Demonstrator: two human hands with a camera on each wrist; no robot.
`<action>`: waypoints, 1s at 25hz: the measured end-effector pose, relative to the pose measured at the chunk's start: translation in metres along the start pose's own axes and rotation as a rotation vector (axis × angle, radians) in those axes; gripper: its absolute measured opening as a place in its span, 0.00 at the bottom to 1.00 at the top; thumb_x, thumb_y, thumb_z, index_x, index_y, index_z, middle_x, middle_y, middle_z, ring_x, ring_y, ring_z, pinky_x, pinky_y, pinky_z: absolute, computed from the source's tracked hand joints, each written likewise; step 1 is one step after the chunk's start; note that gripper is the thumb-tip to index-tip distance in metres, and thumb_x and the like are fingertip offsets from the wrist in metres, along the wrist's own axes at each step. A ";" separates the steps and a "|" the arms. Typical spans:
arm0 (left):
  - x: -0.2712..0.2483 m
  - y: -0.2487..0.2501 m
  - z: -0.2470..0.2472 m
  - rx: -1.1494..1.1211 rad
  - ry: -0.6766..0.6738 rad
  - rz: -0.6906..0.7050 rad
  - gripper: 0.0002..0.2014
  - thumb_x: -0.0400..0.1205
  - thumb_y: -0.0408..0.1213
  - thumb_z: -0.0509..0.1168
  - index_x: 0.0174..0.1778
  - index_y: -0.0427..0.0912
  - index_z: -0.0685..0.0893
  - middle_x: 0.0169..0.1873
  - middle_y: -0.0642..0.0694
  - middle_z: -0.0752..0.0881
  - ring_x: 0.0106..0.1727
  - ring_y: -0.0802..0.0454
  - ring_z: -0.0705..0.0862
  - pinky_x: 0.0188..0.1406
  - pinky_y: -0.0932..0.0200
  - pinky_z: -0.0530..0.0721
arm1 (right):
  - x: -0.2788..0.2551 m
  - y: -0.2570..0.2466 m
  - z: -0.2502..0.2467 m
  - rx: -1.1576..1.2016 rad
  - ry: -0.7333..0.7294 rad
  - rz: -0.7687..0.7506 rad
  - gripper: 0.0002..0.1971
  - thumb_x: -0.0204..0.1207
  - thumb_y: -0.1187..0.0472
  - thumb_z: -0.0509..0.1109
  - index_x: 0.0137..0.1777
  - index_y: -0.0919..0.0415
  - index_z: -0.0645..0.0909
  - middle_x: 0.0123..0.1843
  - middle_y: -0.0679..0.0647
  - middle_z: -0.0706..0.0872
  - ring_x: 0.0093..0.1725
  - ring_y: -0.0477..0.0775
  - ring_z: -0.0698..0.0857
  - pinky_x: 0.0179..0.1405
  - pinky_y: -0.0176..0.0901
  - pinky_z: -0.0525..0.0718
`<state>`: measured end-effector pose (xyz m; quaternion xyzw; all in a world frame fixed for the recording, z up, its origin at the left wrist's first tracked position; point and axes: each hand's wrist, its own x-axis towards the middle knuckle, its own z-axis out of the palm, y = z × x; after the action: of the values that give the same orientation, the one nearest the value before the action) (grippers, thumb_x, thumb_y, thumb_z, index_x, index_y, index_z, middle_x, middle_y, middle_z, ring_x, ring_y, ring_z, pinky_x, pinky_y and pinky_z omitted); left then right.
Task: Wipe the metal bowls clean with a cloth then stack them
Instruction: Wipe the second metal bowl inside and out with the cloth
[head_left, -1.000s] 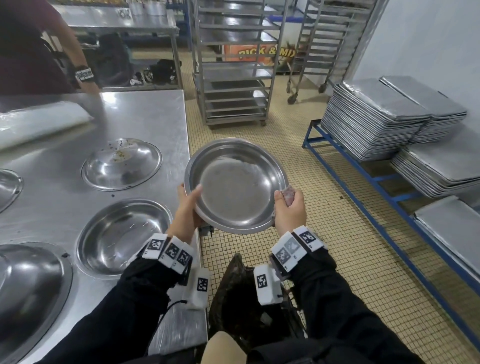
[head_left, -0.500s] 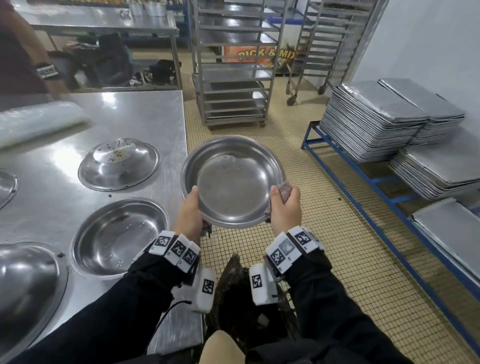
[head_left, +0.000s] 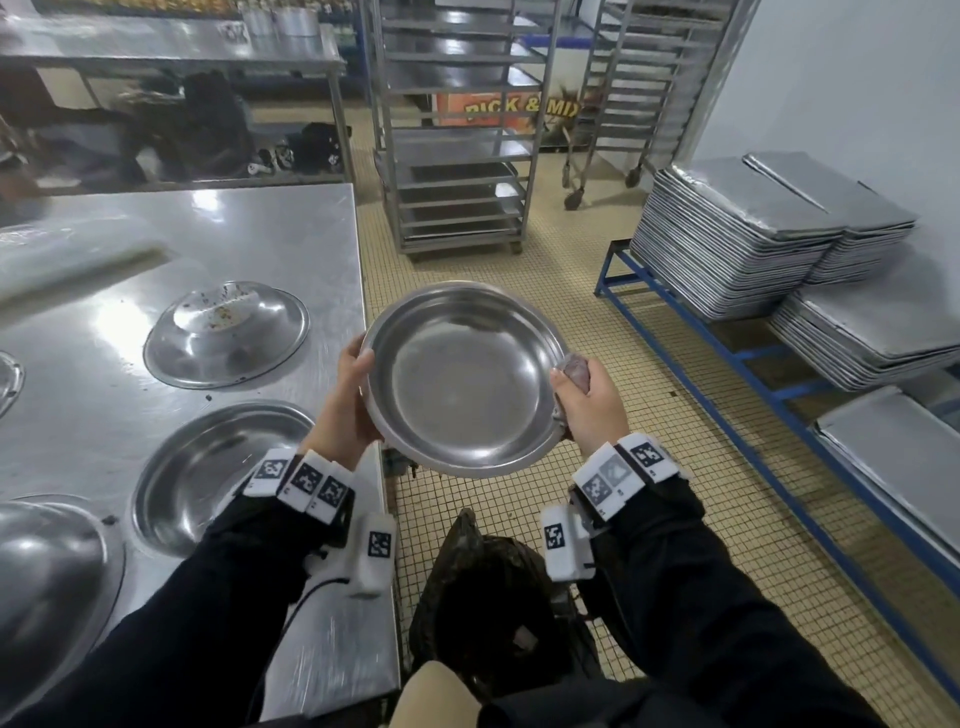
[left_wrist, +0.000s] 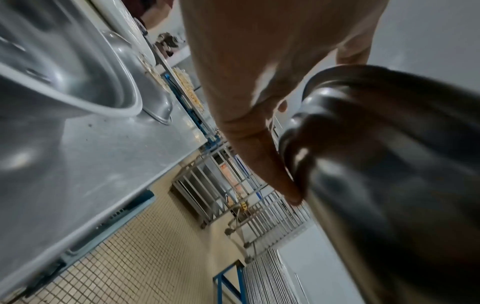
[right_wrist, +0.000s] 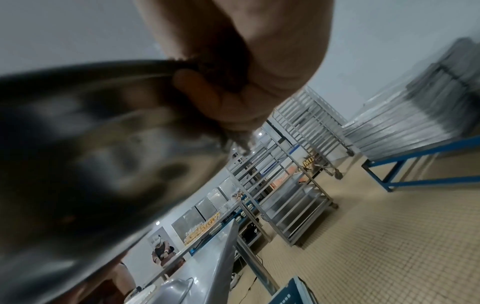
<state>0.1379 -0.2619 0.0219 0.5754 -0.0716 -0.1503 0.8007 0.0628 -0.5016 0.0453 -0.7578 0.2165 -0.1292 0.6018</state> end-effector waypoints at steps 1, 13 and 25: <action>0.000 0.009 0.000 0.014 -0.026 0.022 0.30 0.81 0.54 0.64 0.73 0.38 0.72 0.59 0.41 0.84 0.56 0.42 0.85 0.48 0.46 0.86 | 0.003 -0.001 -0.003 -0.016 -0.055 0.000 0.07 0.81 0.57 0.66 0.55 0.58 0.78 0.47 0.56 0.85 0.38 0.49 0.86 0.32 0.37 0.87; -0.010 -0.017 0.045 0.139 0.271 -0.115 0.18 0.88 0.46 0.51 0.60 0.37 0.78 0.57 0.31 0.84 0.54 0.44 0.85 0.49 0.54 0.88 | -0.014 0.003 0.044 0.134 0.073 -0.004 0.19 0.83 0.52 0.61 0.71 0.55 0.64 0.52 0.51 0.82 0.43 0.43 0.85 0.30 0.29 0.82; -0.003 0.001 0.002 0.026 0.133 -0.020 0.36 0.76 0.49 0.63 0.79 0.50 0.57 0.59 0.44 0.80 0.46 0.48 0.90 0.39 0.45 0.90 | 0.016 0.000 0.013 0.039 -0.067 0.058 0.07 0.81 0.60 0.65 0.58 0.57 0.75 0.44 0.55 0.83 0.29 0.46 0.84 0.24 0.35 0.84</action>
<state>0.1340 -0.2627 0.0235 0.5953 -0.0145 -0.1189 0.7945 0.0829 -0.4981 0.0411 -0.7433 0.2156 -0.0903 0.6268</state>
